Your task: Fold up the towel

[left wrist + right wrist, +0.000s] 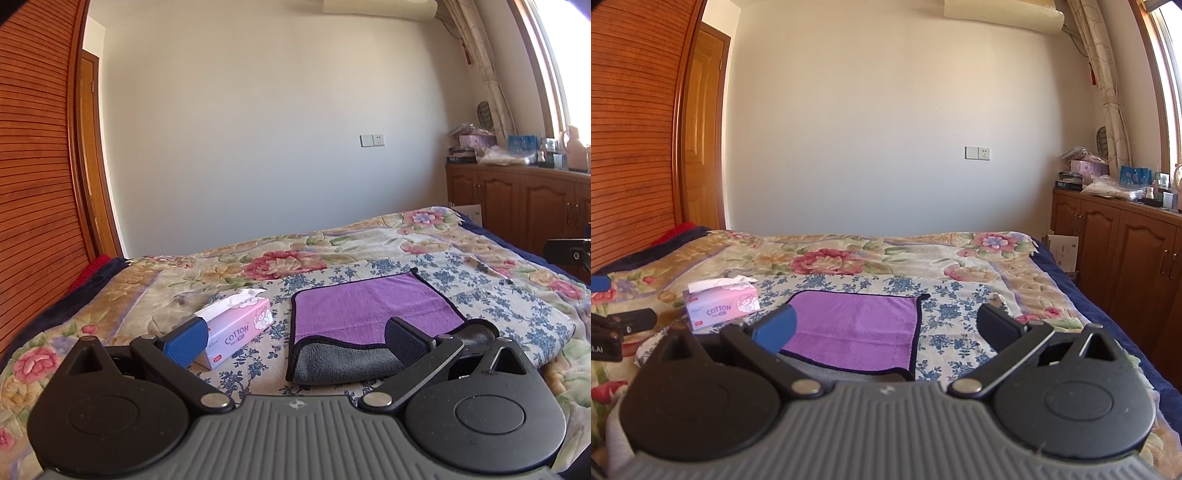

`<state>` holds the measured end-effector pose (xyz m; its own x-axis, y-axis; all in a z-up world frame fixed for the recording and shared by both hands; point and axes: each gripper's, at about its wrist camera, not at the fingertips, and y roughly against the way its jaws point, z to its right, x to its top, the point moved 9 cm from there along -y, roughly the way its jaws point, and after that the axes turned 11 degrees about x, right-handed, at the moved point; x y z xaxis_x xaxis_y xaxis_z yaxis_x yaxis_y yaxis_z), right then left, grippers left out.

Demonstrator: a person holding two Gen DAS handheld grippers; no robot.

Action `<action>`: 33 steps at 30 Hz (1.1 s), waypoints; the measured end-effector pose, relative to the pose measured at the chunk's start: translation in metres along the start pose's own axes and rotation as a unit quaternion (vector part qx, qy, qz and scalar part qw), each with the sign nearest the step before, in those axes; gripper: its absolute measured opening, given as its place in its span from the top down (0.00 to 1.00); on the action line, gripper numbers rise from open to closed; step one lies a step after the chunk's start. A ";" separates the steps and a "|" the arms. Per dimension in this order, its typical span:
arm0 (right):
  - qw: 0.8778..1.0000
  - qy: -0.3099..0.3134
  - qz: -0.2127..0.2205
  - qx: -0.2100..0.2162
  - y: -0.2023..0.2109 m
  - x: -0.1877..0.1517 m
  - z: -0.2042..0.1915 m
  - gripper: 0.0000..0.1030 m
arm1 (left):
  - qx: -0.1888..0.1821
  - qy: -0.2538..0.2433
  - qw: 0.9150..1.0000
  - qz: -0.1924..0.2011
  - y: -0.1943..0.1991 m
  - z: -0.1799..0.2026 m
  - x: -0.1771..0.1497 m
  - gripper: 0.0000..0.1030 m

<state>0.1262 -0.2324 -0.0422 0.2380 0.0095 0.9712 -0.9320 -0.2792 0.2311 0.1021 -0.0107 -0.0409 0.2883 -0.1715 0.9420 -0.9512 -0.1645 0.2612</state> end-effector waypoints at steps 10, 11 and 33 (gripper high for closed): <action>1.000 -0.006 -0.008 0.007 -0.014 -0.001 0.004 0.00 | -0.019 -0.020 0.999 -0.025 -0.020 0.013 -0.008 0.00; 1.000 -0.007 -0.009 0.007 -0.016 -0.001 0.004 0.00 | -0.021 -0.021 0.999 -0.027 -0.022 0.014 -0.009 0.00; 0.999 -0.009 -0.037 0.022 -0.048 -0.005 0.008 0.00 | -0.048 -0.019 0.997 -0.057 -0.070 0.025 -0.015 0.00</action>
<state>0.1716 -0.2269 -0.0584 0.3115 0.0146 0.9501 -0.8985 -0.3209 0.2995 0.1669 -0.0210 -0.0786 0.3977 -0.1939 0.8968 -0.9175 -0.0916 0.3871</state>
